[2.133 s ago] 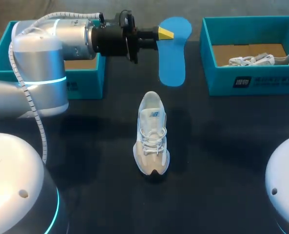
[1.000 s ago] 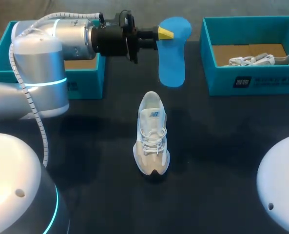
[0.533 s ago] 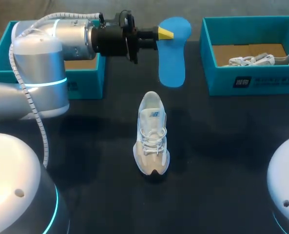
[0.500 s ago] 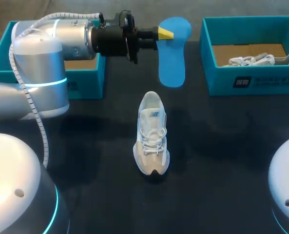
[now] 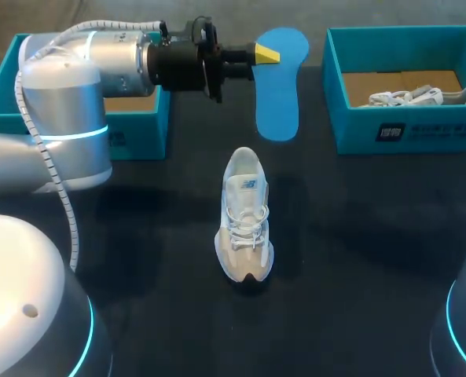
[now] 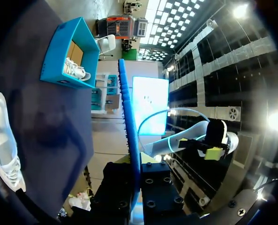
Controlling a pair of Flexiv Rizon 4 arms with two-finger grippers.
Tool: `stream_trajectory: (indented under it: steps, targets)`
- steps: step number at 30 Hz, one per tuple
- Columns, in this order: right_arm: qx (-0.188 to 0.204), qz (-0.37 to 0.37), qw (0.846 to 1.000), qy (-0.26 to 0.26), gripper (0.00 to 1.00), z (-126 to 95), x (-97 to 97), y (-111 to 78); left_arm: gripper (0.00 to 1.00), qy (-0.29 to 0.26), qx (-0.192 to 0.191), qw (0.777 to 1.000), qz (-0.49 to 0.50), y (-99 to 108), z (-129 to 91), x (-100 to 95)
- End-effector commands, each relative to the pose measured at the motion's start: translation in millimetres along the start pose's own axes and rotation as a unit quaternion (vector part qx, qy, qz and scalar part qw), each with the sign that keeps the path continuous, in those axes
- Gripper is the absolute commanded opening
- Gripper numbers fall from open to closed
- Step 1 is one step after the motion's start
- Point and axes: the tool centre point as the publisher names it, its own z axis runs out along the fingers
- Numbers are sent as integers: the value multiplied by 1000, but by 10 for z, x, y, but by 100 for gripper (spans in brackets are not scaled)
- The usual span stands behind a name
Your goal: Take the shoe out of the shoebox, open the shoe tongue, remove and reinsert the insole, then place the shoe into the shoebox
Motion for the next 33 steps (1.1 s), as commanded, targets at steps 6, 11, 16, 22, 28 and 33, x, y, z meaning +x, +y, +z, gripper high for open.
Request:
stream_trajectory:
  steps: [6,11,16,22,28,33]
  targets:
    - [-27,13,940,339,100,201,-469,-112,0,-2,0,1000,0,7,-9,3]
    - [-36,5,918,396,100,266,-548,-106,0,-2,0,1000,0,7,-9,3]
    - [-27,-4,900,435,100,356,-589,-24,0,-2,0,1000,0,7,-9,3]
    - [-15,-10,889,457,100,452,-598,89,0,-2,0,1000,0,7,-9,3]
    - [-6,-4,879,476,100,572,-628,140,0,-2,0,1000,0,7,-9,3]
    - [4,0,876,482,100,639,-632,147,0,-2,0,1000,0,7,-9,3]
